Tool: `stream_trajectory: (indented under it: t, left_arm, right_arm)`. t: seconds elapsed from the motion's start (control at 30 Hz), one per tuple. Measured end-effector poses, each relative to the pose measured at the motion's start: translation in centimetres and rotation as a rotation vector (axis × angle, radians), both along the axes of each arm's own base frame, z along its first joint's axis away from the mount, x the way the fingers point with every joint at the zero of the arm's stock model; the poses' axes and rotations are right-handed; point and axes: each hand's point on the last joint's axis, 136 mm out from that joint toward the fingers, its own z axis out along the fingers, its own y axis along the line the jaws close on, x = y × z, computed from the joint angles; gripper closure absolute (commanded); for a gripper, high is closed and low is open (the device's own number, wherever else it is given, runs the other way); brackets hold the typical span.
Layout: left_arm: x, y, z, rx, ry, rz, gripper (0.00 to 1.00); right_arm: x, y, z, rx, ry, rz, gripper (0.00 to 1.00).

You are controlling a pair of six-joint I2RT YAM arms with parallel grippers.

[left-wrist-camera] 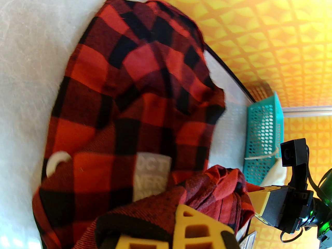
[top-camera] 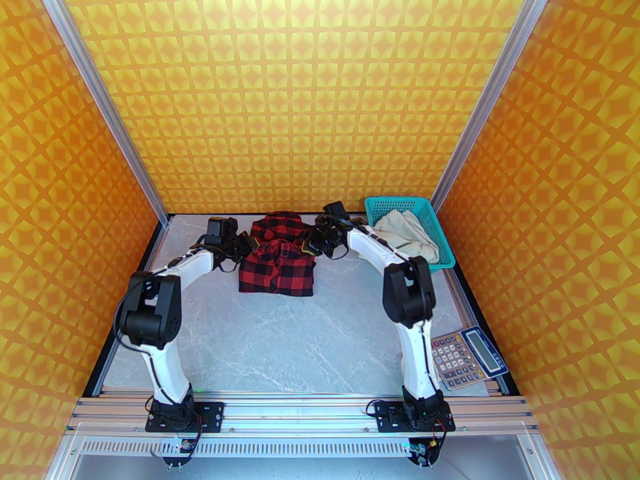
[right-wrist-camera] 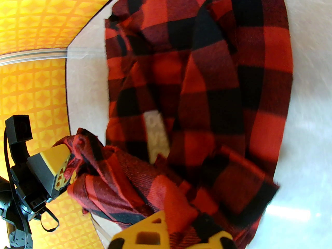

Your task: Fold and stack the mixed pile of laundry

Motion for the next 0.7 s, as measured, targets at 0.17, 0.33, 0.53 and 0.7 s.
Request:
stream_trajectory:
  t: [0.17,0.33,0.53,0.7]
  left_arm:
    - [1.4,0.3,-2.9,-0.013,0.033,0.024,0.7]
    - [2.6,0.9,-4.3,-0.031,0.033,0.053,0.47]
    - [3.8,1.8,-0.9,-0.023,-0.061,0.052,0.33]
    - [1.5,2.9,6.0,0.015,-0.195,0.029,0.32]
  right_arm:
    - [1.2,-0.5,-3.8,-0.008,0.039,0.011,0.68]
    - [3.3,-0.9,-4.8,0.026,0.018,0.03,0.54]
    - [4.5,-1.4,-0.6,0.046,-0.082,0.054,0.51]
    - [0.4,-2.3,4.1,0.028,-0.127,0.065,0.5]
